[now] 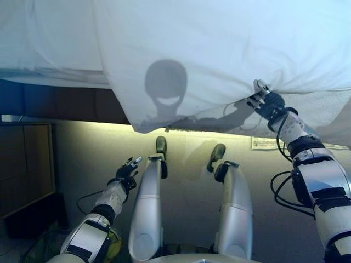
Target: Make the bed neatly
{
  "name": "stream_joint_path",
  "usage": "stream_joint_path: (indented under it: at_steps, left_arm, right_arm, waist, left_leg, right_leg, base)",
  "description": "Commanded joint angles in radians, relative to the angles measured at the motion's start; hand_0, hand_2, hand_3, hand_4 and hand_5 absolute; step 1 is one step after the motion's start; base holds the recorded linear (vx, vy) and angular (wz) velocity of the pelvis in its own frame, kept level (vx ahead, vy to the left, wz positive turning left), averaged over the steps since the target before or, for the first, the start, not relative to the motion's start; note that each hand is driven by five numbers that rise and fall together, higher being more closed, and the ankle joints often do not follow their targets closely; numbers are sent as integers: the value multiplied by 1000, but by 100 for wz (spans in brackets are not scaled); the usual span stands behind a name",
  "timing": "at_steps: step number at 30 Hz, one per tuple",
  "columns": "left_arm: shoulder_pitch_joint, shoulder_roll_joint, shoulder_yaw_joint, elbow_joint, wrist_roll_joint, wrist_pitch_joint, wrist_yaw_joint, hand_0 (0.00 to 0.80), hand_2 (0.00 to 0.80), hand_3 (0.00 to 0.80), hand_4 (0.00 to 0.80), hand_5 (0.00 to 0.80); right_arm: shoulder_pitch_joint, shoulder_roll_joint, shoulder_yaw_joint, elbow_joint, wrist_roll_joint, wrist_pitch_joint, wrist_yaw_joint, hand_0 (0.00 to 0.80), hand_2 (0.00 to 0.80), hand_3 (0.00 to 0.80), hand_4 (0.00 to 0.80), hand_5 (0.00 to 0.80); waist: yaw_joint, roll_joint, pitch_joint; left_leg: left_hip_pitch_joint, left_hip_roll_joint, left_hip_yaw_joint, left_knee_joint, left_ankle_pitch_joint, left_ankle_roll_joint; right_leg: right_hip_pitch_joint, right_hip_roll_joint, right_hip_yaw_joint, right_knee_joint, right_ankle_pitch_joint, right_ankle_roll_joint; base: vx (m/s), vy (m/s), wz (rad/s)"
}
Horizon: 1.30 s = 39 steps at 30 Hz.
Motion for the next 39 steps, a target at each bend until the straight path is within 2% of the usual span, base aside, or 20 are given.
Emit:
stream_joint_path:
  at_steps: [1, 2, 3, 4, 9, 17, 25, 27, 28, 29, 34, 38, 39]
  left_arm:
    - [86, -4, -6, -16, -16, -27, -23, 0, 0, 0, 0, 0]
    - [91, -3, -6, -19, -14, -26, -29, 0, 0, 0, 0, 0]
    - [96, -2, -8, -22, -13, -24, -33, 0, 0, 0, 0, 0]
    - [100, -2, -9, -23, -11, -22, -37, 0, 0, 0, 0, 0]
    - [115, -6, -20, -19, 18, -15, -57, 0, 0, 0, 0, 0]
    - [124, 1, -17, 3, 49, -22, -59, 0, 0, 0, 0, 0]
    - [122, 28, 38, 32, 48, -41, -47, 0, 0, 0, 0, 0]
    - [120, 37, 53, 8, 41, -57, -41, 0, 0, 0, 0, 0]
    - [112, 50, 69, -23, 26, -60, -27, 0, 0, 0, 0, 0]
    - [108, 59, 82, -44, 16, -55, -18, 0, 0, 0, 0, 0]
    - [38, 128, 162, -234, -82, -74, 109, 0, 0, 0, 0, 0]
    - [-28, 106, 206, -278, -257, -58, 108, 0, 0, 0, 0, 0]
    - [-47, 81, 210, -275, -331, -39, 90, 0, 0, 0, 0, 0]
  right_arm:
    - [-78, -68, 29, -129, -12, -64, 27, 0, 0, 0, 0, 0]
    - [-82, -66, 32, -139, -13, -71, 34, 0, 0, 0, 0, 0]
    - [-83, -64, 36, -155, -26, -78, 40, 703, 703, 703, 703, 703]
    - [-83, -62, 39, -167, -34, -81, 50, 800, 800, 800, 800, 800]
    - [-42, -39, 35, -183, -63, -49, 83, 800, 800, 800, 800, 800]
    - [5, -9, -5, -151, -79, -57, 115, 800, 800, 800, 800, 800]
    - [29, -1, -4, -133, -87, -25, 146, 800, 800, 800, 800, 800]
    - [46, 0, -4, -139, -91, -19, 148, 800, 800, 800, 800, 800]
    - [61, 1, -5, -146, -88, -11, 148, 800, 800, 800, 800, 800]
    - [71, 2, -8, -150, -89, -8, 148, 800, 800, 800, 800, 800]
    - [130, 31, -26, -183, -86, -11, 132, 800, 800, 800, 800, 800]
    - [126, 68, -25, -191, -45, -13, 123, 800, 800, 800, 800, 800]
    - [125, 83, -23, -195, -24, -13, 128, 800, 800, 800, 800, 800]
  waist:
    - [7, 30, -63]
    - [8, 29, -61]
    - [8, 26, -61]
    - [8, 24, -60]
    - [9, 10, -68]
    - [17, -17, -108]
    - [24, -29, -165]
    - [25, -29, -182]
    - [26, -31, -196]
    - [26, -31, -205]
    - [38, -46, -256]
    - [41, -70, -269]
    - [39, -79, -274]
  left_leg:
    - [4, -5, -25, -35, -17, 14]
    - [11, -4, -24, -40, -16, 14]
    - [25, -2, -23, -47, -15, 12]
    - [40, 0, -21, -55, -13, 11]
    - [153, 14, 0, -110, -4, 7]
    - [327, 31, 34, -237, 20, -8]
    - [519, 56, 53, -385, 54, -31]
    - [559, 58, 53, -416, 61, -35]
    - [581, 57, 60, -446, 91, -30]
    - [601, 57, 60, -461, 93, -31]
    - [702, 54, 60, -541, 102, -37]
    - [737, 59, 55, -557, 97, -40]
    - [746, 63, 55, -558, 93, -42]
  right_leg:
    - [17, 16, 60, -112, 59, 51]
    - [26, 17, 58, -117, 59, 51]
    - [40, 16, 53, -128, 61, 52]
    - [54, 16, 50, -139, 63, 53]
    - [166, 14, 19, -213, 73, 60]
    - [360, 11, -20, -355, 96, 88]
    - [566, 15, -49, -502, 114, 109]
    - [611, 16, -56, -534, 119, 113]
    - [639, 14, -68, -567, 147, 109]
    - [660, 15, -70, -581, 149, 111]
    - [771, 27, -84, -660, 162, 123]
    - [811, 40, -90, -675, 156, 120]
    - [823, 46, -91, -678, 152, 118]
  base:
    - [9, 39, -1]
    - [8, 38, -2]
    - [5, 40, -1]
    - [9, 39, -2]
    - [38, 50, -9]
    - [57, 17, -6]
    - [88, 10, 1]
    - [94, 30, 4]
    - [85, 27, 5]
    - [129, 25, 7]
    - [160, -24, 7]
    - [105, -72, 3]
    - [107, -79, 4]
